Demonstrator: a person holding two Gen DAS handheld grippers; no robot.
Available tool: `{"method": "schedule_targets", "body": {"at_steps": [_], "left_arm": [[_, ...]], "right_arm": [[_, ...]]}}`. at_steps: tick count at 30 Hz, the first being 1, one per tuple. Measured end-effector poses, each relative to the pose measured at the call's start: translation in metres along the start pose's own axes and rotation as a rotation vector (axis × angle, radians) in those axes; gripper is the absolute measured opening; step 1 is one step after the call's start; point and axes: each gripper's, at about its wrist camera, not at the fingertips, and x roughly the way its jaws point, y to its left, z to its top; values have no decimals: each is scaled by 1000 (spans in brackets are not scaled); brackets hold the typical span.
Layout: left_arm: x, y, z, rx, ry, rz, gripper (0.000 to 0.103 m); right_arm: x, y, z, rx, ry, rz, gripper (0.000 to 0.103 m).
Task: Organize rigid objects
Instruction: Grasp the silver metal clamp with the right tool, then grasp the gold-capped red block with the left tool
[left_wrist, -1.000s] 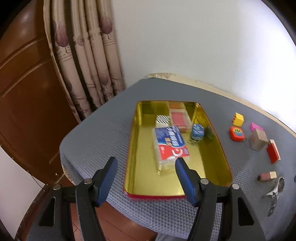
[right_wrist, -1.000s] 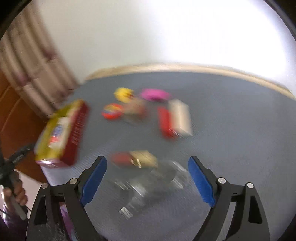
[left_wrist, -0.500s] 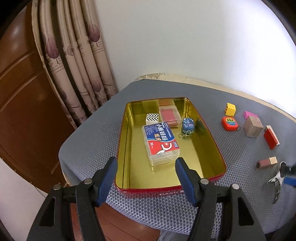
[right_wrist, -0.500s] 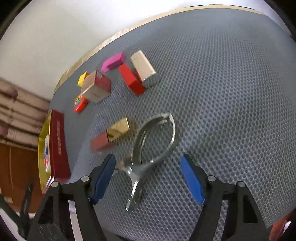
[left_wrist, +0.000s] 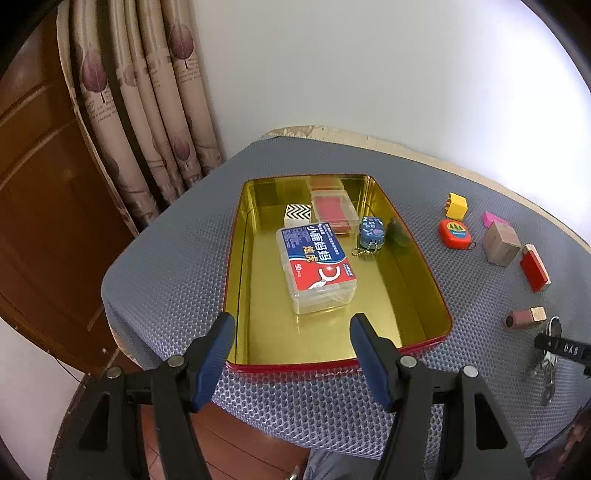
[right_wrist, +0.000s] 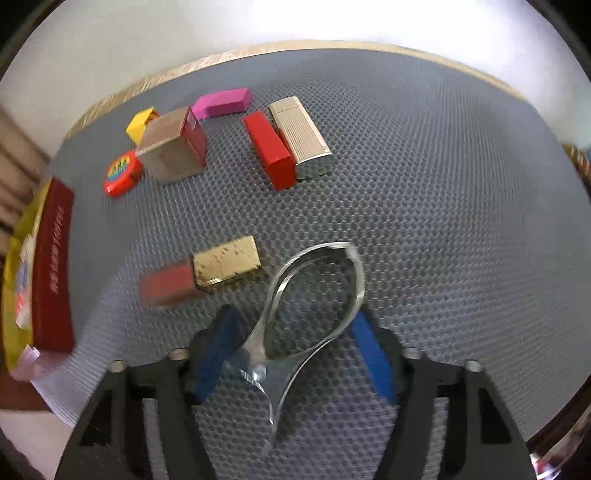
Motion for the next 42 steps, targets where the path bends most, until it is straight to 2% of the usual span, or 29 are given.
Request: {"method": "schedule_targets", "body": {"at_steps": [4, 9, 13, 15, 18, 20, 23, 25, 28, 30, 33, 36, 39, 42], "left_arm": [[-2, 4, 0, -26, 3, -11, 66], [-12, -6, -2, 23, -46, -23, 66], [-27, -30, -8, 142, -122, -94, 66], [-35, -48, -15, 228, -155, -163, 66], [-45, -75, -26, 348, -193, -225, 66], [-50, -91, -31, 398, -189, -292, 66], [-50, -114, -25, 436, -137, -413, 66], [-48, -132, -18, 478, -151, -433, 66], [-39, -167, -4, 632, -203, -449, 66], [-26, -192, 1, 754, -192, -465, 66], [-3, -221, 6, 876, -186, -419, 66], [16, -237, 9, 959, -125, -472, 66], [23, -245, 11, 1002, -46, -609, 66], [25, -258, 7, 1051, -19, -652, 66]], "right_arm": [[-5, -12, -1, -71, 22, 25, 41], [-9, -59, 11, -23, 20, 18, 40], [-14, -92, 24, -10, -33, -17, 40], [-11, -108, 26, 3, -42, -5, 40], [-3, -123, 26, 8, -56, 20, 40], [-1, -127, 20, -22, -68, 23, 40], [-2, -123, 15, -58, -101, 24, 41], [-7, -134, 8, -73, -118, 32, 43], [-8, -139, 4, -85, -149, 65, 45], [-13, -151, 0, -65, -163, 101, 46], [-15, -168, -4, -40, -176, 156, 46], [-20, -180, -8, -30, -192, 190, 46], [-24, -186, -11, -30, -202, 199, 46], [-21, -182, -10, -18, -203, 220, 49]]}}
